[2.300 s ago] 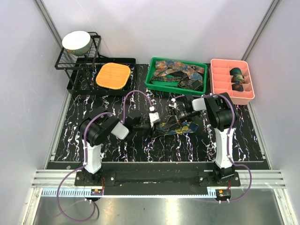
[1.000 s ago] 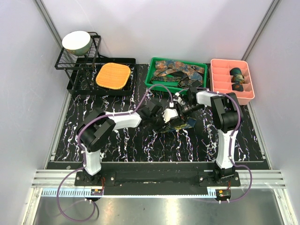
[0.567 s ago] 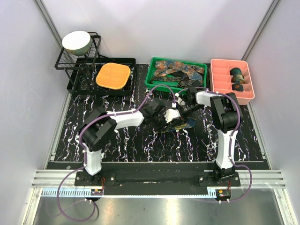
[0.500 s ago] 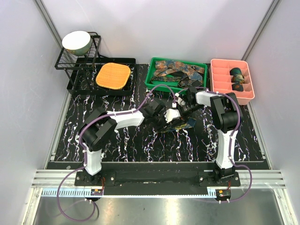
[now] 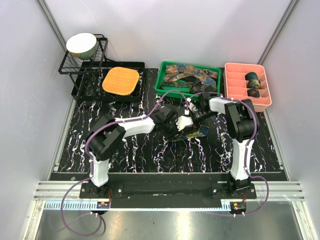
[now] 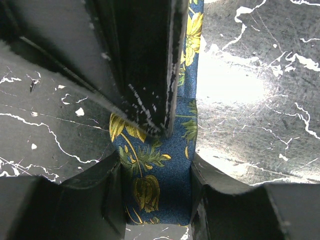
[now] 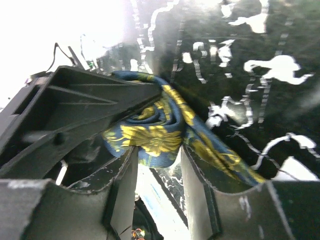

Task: Roll the ties
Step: Roll the tie at the center of the board.

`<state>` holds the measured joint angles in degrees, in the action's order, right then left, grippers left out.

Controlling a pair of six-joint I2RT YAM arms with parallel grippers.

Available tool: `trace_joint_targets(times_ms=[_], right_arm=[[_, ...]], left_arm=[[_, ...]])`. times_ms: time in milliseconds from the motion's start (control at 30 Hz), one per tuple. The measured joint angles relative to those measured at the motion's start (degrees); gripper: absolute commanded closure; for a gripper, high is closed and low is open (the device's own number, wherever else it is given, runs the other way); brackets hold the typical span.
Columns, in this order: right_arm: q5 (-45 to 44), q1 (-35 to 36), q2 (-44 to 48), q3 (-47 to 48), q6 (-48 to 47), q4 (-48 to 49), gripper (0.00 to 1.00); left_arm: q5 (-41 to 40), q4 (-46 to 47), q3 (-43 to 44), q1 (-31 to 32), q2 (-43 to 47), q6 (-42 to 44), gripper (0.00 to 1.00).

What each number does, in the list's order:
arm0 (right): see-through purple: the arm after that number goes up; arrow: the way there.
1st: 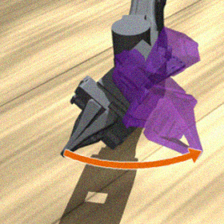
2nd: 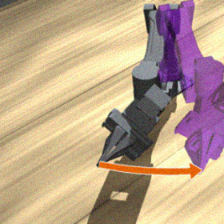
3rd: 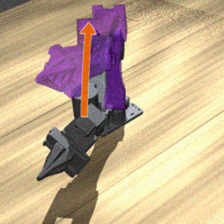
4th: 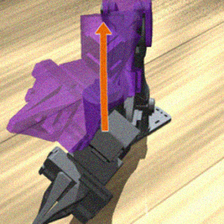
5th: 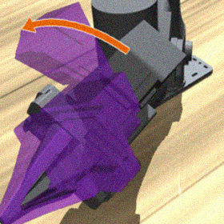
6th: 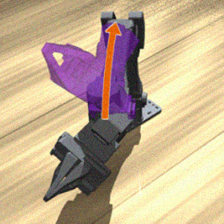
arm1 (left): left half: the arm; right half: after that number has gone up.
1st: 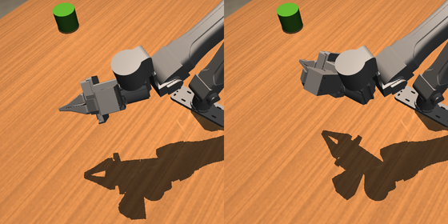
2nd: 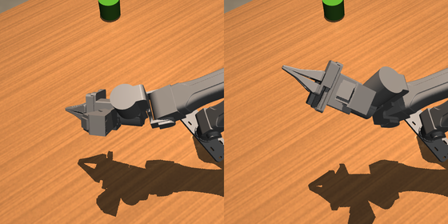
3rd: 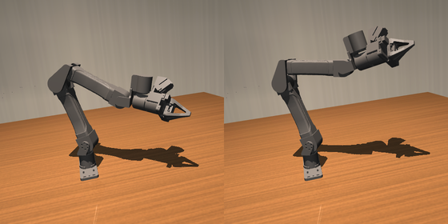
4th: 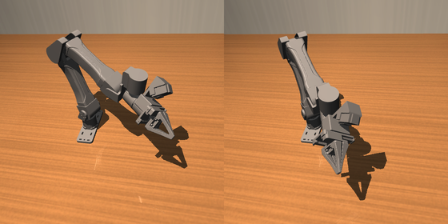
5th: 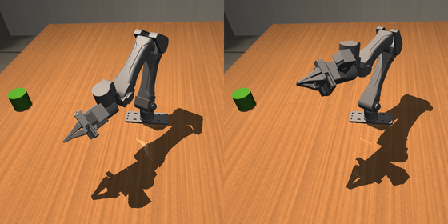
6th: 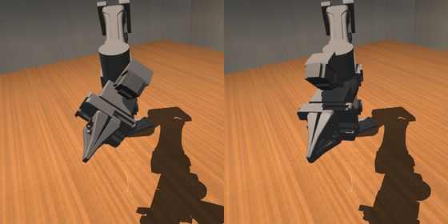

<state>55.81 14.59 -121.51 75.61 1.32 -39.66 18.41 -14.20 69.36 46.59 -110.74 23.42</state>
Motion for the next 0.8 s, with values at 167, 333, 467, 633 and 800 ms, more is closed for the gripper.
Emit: trace_joint_targets(times_ms=[167,333,467,633,800], right_arm=[[1.88,0.00,1.01,-0.24,-0.04,1.64,0.80],[1.68,0.00,1.01,-0.24,-0.59,1.68,1.00],[1.62,0.00,0.85,-0.20,-1.75,1.20,1.00],[1.20,0.00,0.83,-0.52,-1.40,1.86,1.00],[1.75,-0.02,0.70,-1.81,1.49,4.00,1.00]], left_arm=[[0.00,-0.13,0.07,0.07,-0.09,0.35,1.00],[0.00,-0.57,0.39,0.04,-0.26,0.31,0.98],[0.13,-0.52,0.39,-0.02,-0.28,0.04,0.67],[2.56,2.21,-1.07,-1.40,0.11,-2.25,0.46],[8.17,16.15,-10.32,-4.00,3.04,-6.75,0.40]])
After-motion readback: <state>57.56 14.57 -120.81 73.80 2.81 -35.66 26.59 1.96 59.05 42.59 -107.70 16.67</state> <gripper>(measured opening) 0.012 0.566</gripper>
